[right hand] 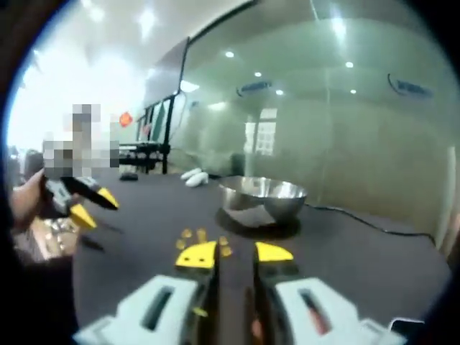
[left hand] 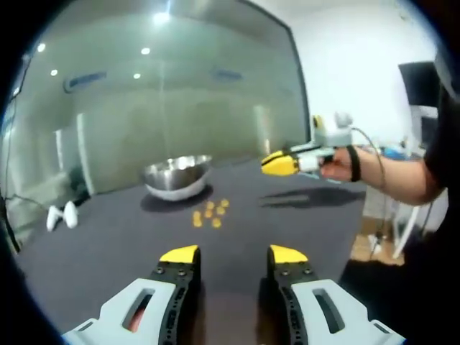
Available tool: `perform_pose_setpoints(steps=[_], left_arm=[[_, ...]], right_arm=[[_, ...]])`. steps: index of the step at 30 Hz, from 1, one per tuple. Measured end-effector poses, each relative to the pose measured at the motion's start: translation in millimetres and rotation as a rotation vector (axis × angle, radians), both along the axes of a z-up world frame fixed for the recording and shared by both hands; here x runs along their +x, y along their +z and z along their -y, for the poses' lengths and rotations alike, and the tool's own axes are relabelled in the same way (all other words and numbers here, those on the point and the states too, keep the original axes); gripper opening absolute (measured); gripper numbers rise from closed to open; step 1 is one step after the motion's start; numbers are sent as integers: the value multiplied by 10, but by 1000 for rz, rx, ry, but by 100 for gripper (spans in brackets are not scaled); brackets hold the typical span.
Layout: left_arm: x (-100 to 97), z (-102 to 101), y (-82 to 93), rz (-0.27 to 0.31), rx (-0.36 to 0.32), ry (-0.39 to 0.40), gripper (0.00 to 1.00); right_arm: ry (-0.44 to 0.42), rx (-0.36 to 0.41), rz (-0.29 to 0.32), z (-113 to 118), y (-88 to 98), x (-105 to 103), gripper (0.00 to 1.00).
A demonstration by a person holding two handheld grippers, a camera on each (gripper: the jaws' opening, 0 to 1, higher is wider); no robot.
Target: Pick up the QQ candy scattered on the table and place it into the stainless steel bowl on the table
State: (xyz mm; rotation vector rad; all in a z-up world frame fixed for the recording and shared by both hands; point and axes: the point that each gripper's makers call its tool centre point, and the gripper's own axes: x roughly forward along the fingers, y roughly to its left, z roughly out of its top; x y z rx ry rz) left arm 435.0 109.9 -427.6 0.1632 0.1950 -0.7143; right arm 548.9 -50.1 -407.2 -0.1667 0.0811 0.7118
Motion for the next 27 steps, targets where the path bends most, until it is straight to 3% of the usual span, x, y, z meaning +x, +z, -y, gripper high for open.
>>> perform_pose_setpoints(steps=[5, 14, 27], left_arm=[[4, 16, 74, 17, 1, -11, 39], [12, -44, 43, 13, 21, -2, 39], [-12, -52, 33, 11, 22, -2, 39]], right_arm=[[-5, -6, -15, -42, -62, 42, 19], [14, -2, -64, -109, -216, 181, 19], [101, -76, -125, -516, -538, 507, 20]])
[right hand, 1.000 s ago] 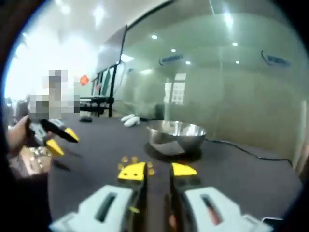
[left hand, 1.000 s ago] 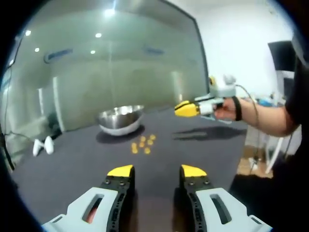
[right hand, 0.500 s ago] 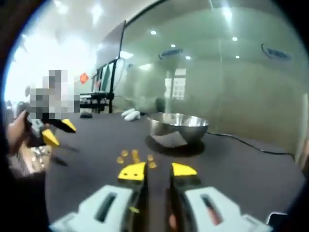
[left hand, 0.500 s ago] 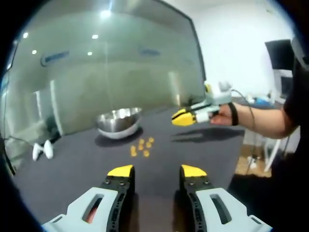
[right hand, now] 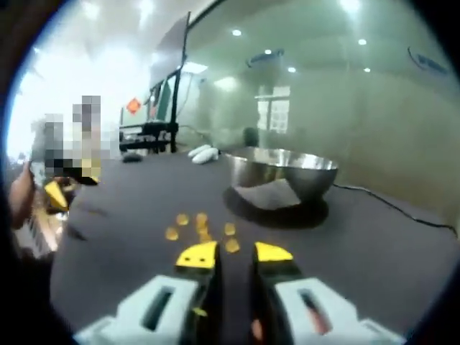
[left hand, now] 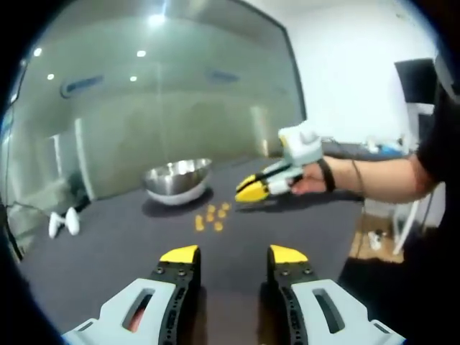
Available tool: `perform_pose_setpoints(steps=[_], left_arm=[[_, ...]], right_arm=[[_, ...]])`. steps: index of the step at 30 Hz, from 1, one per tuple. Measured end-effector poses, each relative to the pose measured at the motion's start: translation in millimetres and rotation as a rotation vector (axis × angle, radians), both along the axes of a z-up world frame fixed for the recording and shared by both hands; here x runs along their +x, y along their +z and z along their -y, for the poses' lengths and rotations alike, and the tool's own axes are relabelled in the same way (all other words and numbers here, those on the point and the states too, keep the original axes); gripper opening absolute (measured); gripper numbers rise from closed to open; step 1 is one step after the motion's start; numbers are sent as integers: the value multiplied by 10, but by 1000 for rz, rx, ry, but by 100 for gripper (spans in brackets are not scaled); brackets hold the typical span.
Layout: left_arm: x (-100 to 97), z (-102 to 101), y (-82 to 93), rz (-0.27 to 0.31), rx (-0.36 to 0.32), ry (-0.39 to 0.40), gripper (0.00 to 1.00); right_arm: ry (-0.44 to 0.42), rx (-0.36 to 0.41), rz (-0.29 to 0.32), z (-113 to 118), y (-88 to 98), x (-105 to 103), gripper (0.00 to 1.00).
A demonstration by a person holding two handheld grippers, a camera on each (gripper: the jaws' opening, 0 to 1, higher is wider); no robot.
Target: Pick up the QQ candy scattered on the table and place it into the stainless steel bowl on the table
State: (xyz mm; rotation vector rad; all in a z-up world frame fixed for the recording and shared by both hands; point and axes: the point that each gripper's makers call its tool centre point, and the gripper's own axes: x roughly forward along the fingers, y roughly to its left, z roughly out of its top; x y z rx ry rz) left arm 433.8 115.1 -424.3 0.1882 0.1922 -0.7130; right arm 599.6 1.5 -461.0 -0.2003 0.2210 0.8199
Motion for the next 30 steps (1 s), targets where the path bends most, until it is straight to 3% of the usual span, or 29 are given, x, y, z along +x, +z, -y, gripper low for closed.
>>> perform_pose_setpoints(steps=[6, 14, 19, 30], left_arm=[[-20, -43, -38, -6, 19, 9, 39], [-36, -56, 40, -1, 4, 11, 39], [-5, -95, 19, -1, 3, 21, 39], [8, -80, -29, -8, 24, 14, 39]], right_arm=[[39, -73, -35, -157, -166, 67, 19], [51, -68, -53, -262, -174, 89, 16], [70, -79, -42, -296, -171, 44, 11], [59, -63, -60, -285, -165, 69, 10]])
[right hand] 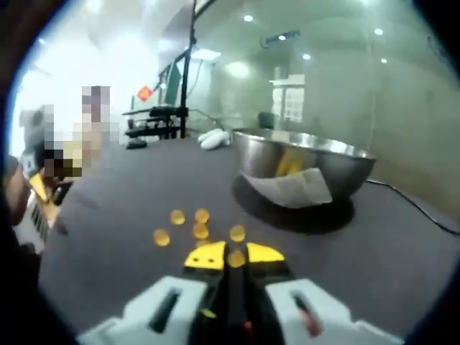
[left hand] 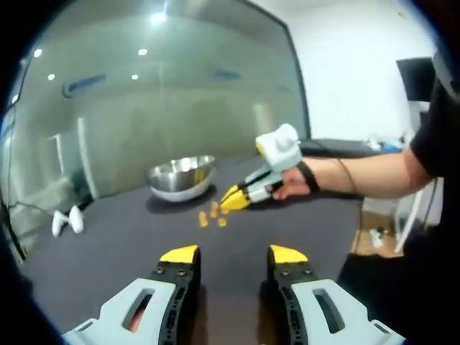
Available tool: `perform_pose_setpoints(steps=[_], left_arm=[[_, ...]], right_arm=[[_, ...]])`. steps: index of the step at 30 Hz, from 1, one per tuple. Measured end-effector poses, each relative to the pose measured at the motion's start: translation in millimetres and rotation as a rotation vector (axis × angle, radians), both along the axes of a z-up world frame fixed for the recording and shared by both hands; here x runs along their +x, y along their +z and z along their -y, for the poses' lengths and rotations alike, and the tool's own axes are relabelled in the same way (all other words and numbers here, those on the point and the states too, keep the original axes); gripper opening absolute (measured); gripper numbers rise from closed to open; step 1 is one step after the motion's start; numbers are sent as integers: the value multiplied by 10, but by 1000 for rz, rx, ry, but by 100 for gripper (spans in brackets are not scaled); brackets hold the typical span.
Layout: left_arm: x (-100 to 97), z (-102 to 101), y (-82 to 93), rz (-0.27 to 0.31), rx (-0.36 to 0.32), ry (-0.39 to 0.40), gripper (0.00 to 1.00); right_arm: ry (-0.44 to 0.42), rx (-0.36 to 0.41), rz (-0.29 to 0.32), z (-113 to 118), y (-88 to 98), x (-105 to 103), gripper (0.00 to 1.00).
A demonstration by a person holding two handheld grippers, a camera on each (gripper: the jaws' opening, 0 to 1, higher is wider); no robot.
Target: Pick up the QQ candy scattered on the table and place it into the stainless steel bowl on the table
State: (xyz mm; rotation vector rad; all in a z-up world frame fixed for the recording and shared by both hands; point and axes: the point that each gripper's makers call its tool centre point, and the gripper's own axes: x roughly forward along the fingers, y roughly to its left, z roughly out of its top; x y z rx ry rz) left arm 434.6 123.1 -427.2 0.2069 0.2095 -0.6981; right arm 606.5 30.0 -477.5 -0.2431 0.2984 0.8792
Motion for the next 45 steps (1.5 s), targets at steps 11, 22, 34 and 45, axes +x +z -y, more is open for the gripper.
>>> perform_pose_setpoints(steps=[11, 22, 34, 45], left_arm=[[-6, -1, 45, 9, 0, 4, 39], [-62, -12, 63, 11, 12, 6, 39], [-73, -81, 34, 4, 30, 26, 39], [-58, -120, 46, 0, 23, 39, 39]], right_arm=[[-10, 56, 59, 26, 425, -118, 10], [-67, 80, 200, 42, 1116, 72, 10], [-157, 13, 253, 4, 1360, 660, 10], [-162, 34, 225, -129, 1398, 901, 10]])
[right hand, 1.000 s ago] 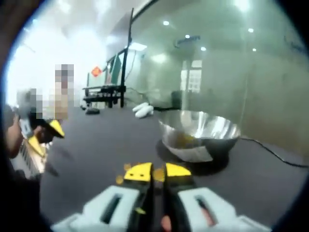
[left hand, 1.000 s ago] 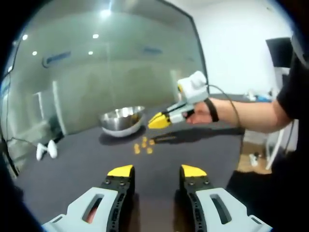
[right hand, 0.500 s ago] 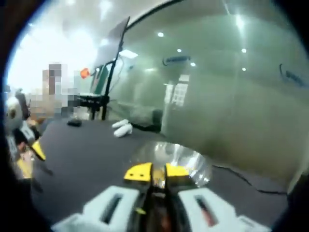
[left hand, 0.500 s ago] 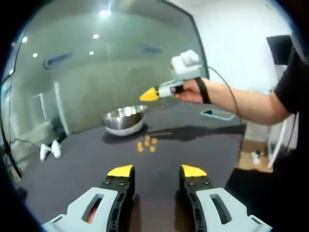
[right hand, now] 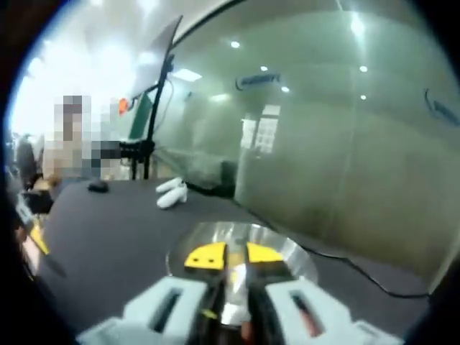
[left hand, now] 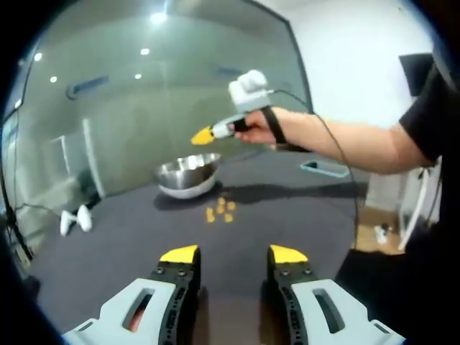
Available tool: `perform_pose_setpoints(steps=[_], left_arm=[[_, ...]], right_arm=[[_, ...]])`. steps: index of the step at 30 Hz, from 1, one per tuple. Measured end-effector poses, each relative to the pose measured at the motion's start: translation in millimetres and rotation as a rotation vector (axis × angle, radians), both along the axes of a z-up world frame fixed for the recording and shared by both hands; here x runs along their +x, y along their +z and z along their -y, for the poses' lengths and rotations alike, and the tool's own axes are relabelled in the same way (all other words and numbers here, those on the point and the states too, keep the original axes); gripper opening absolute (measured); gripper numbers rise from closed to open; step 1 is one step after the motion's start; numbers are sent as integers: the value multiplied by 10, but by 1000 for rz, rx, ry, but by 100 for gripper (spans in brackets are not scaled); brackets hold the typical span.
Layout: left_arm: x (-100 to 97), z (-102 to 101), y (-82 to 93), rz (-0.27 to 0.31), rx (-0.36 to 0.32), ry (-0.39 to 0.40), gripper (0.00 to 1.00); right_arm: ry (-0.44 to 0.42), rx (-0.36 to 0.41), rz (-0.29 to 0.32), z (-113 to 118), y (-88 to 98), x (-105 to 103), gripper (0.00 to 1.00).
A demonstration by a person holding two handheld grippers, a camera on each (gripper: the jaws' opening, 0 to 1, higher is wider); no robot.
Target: Pick up the QQ candy scattered on the table and place it into the stainless steel bowl on the table
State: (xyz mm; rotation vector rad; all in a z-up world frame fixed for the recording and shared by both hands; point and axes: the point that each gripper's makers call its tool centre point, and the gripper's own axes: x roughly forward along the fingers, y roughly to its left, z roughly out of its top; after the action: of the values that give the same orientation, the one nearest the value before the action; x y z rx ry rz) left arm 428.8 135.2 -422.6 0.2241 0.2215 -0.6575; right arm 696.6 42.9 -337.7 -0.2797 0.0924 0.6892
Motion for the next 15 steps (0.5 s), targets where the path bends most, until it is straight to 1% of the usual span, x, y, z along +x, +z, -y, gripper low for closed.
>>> perform_pose_setpoints(steps=[2, 3, 4, 5, 6, 7, 9, 15], left_arm=[[6, -15, -5, -2, -1, 4, 39], [7, -20, -8, -3, 0, 5, 39], [6, -21, -14, -3, 0, 6, 39], [5, -21, -19, -4, 1, 6, 39], [2, -19, -26, -4, 1, 3, 39], [-3, -13, -33, -5, -1, 0, 39], [-5, -9, -42, -6, -1, -2, 39], [-4, 3, -47, -7, -4, -4, 39]], right_arm=[[-2, 19, -6, 1, 9, 27, 11], [10, 70, -18, -28, 33, 17, 14], [10, 120, -17, -26, 69, 26, 19], [-9, 161, -54, -8, 50, 34, 25], [-10, 139, -52, 11, 19, 49, 25], [-16, 138, -67, 14, -9, 47, 25], [-5, 120, -63, -11, -40, 23, 25], [6, 102, -58, -31, -44, -34, 24]])
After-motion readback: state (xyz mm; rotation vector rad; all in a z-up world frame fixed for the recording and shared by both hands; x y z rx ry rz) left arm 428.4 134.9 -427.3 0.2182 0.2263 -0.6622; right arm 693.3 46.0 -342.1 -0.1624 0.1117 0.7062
